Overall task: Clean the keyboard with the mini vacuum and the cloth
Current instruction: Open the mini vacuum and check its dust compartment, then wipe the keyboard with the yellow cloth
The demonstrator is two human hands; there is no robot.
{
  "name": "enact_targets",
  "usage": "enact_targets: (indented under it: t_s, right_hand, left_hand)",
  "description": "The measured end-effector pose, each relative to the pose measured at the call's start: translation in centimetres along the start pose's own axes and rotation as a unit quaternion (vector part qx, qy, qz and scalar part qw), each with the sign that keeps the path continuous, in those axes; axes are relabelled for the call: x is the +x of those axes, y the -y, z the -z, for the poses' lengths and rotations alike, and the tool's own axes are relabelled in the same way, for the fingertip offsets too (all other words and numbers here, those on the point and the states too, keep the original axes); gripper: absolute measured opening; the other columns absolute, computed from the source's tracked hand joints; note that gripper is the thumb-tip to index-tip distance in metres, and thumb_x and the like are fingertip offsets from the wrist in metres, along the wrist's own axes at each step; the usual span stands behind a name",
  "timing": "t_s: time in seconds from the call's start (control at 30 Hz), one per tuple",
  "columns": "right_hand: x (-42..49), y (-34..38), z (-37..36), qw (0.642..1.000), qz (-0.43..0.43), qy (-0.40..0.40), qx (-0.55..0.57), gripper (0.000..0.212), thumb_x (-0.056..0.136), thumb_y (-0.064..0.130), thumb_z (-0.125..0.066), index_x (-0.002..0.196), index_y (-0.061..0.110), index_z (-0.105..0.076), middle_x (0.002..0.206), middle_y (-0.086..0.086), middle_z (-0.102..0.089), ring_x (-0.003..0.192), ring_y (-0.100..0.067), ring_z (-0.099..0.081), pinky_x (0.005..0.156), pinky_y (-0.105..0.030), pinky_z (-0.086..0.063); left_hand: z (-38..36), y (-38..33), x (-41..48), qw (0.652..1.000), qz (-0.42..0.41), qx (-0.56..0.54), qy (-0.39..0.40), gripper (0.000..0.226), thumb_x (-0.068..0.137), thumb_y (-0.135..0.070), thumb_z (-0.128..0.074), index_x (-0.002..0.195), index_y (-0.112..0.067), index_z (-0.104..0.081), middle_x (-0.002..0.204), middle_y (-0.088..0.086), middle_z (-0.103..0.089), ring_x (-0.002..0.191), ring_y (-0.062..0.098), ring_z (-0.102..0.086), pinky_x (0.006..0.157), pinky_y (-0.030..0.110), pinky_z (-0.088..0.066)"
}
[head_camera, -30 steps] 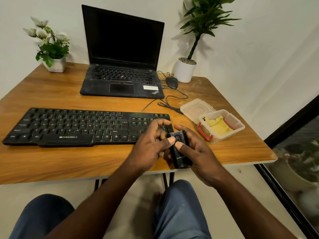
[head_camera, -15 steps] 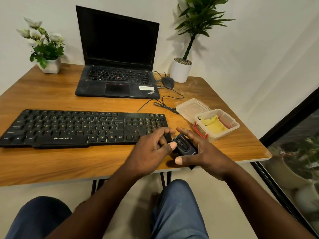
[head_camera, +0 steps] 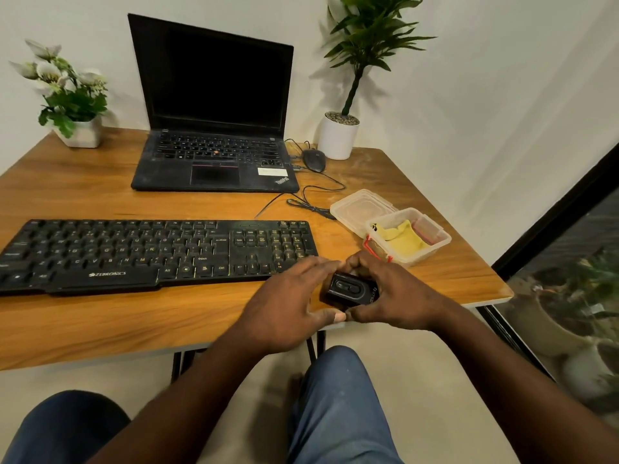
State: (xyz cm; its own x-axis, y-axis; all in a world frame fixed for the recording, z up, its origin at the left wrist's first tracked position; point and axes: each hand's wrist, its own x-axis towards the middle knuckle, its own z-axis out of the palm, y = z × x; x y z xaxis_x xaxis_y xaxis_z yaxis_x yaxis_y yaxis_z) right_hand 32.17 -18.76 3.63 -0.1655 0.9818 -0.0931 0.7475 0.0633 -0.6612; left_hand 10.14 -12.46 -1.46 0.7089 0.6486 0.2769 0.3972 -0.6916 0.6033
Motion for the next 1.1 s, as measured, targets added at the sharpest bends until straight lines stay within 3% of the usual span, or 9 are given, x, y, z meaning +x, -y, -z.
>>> enact_targets:
  t_s: [0.17, 0.4, 0.47, 0.6, 0.67, 0.83, 0.97, 1.1]
  right_hand:
    - [0.1, -0.8, 0.6, 0.992, 0.052, -0.005, -0.112, 0.053, 0.076, 0.042, -0.088, 0.123, 0.031, -0.066, 0.112, 0.011, -0.063, 0.105, -0.007, -0.059, 0.085, -0.031, -0.053]
    - [-0.5, -1.1, 0.6, 0.985, 0.055, -0.047, -0.159, 0.063, 0.083, 0.035, -0.086, 0.141, 0.03, -0.061, 0.128, 0.013, -0.067, 0.109, 0.01, -0.051, 0.087, -0.002, -0.037]
    - [-0.9, -0.9, 0.3, 0.982, 0.052, -0.058, -0.169, 0.065, 0.084, 0.035, -0.085, 0.143, 0.029, -0.059, 0.133, 0.013, -0.065, 0.113, 0.009, -0.049, 0.092, -0.005, -0.038]
    - [-1.7, -0.6, 0.7, 0.987, 0.043, -0.083, -0.133, 0.07, 0.082, 0.038, -0.085, 0.146, 0.033, -0.056, 0.142, 0.012, -0.061, 0.129, 0.0, -0.05, 0.106, -0.024, -0.044]
    - [-2.1, -0.3, 1.7, 0.987, 0.042, -0.112, -0.11, 0.062, 0.084, 0.042, -0.083, 0.142, 0.036, -0.06, 0.143, 0.014, -0.06, 0.135, 0.002, -0.048, 0.109, -0.023, -0.041]
    - [-2.1, -0.4, 6.6, 0.975, -0.001, -0.21, -0.078, 0.04, 0.086, 0.037, -0.081, 0.124, 0.03, -0.072, 0.116, 0.022, -0.069, 0.107, 0.011, -0.062, 0.087, -0.008, -0.049]
    - [0.5, -3.9, 11.0, 0.96, -0.077, -0.195, -0.188, 0.028, 0.089, 0.034, -0.08, 0.115, 0.024, -0.077, 0.111, 0.01, -0.074, 0.098, -0.004, -0.067, 0.087, -0.025, -0.054]
    - [3.6, -6.1, 12.6, 0.927, -0.096, -0.1, -0.347, 0.028, 0.097, 0.031, -0.068, 0.124, 0.027, -0.074, 0.124, 0.003, -0.074, 0.107, -0.016, -0.065, 0.091, -0.032, -0.051]
  left_hand:
    - [-0.6, -0.3, 0.2, 0.998, 0.018, 0.046, -0.026, 0.066, 0.092, -0.054, -0.067, 0.151, -0.039, -0.04, 0.146, -0.017, -0.048, 0.129, 0.008, -0.05, 0.104, 0.036, -0.047]
    - [-0.8, -1.3, 0.2, 0.993, 0.05, 0.091, -0.051, 0.059, 0.095, -0.06, -0.059, 0.147, -0.037, -0.044, 0.141, -0.017, -0.048, 0.119, 0.009, -0.055, 0.092, 0.033, -0.05]
    - [-0.9, -1.4, 0.1, 0.992, 0.054, 0.098, -0.056, 0.06, 0.093, -0.063, -0.057, 0.146, -0.036, -0.045, 0.139, -0.017, -0.048, 0.117, 0.009, -0.056, 0.09, 0.032, -0.051]
    - [-0.9, -1.4, 0.1, 0.99, 0.065, 0.112, -0.059, 0.063, 0.09, -0.067, -0.058, 0.144, -0.036, -0.047, 0.137, -0.017, -0.049, 0.116, 0.01, -0.057, 0.089, 0.032, -0.05]
    - [-0.9, -1.4, 0.1, 0.989, 0.065, 0.117, -0.058, 0.063, 0.088, -0.07, -0.058, 0.142, -0.038, -0.048, 0.135, -0.019, -0.05, 0.114, 0.008, -0.057, 0.086, 0.03, -0.049]
    - [0.2, -2.6, 0.9, 0.991, 0.074, 0.079, -0.083, 0.062, 0.087, -0.075, -0.057, 0.137, -0.039, -0.053, 0.124, -0.02, -0.054, 0.105, 0.0, -0.054, 0.083, 0.03, -0.051]
    - [1.4, -5.0, 5.4, 0.986, 0.04, 0.112, -0.115, 0.031, 0.098, -0.049, -0.059, 0.127, -0.04, -0.065, 0.117, -0.015, -0.063, 0.102, 0.007, -0.059, 0.081, 0.033, -0.053]
    - [0.4, -6.0, 11.0, 0.984, 0.038, 0.161, -0.072, 0.03, 0.1, -0.044, -0.057, 0.127, -0.039, -0.068, 0.127, -0.008, -0.06, 0.112, 0.018, -0.06, 0.078, 0.034, -0.049]
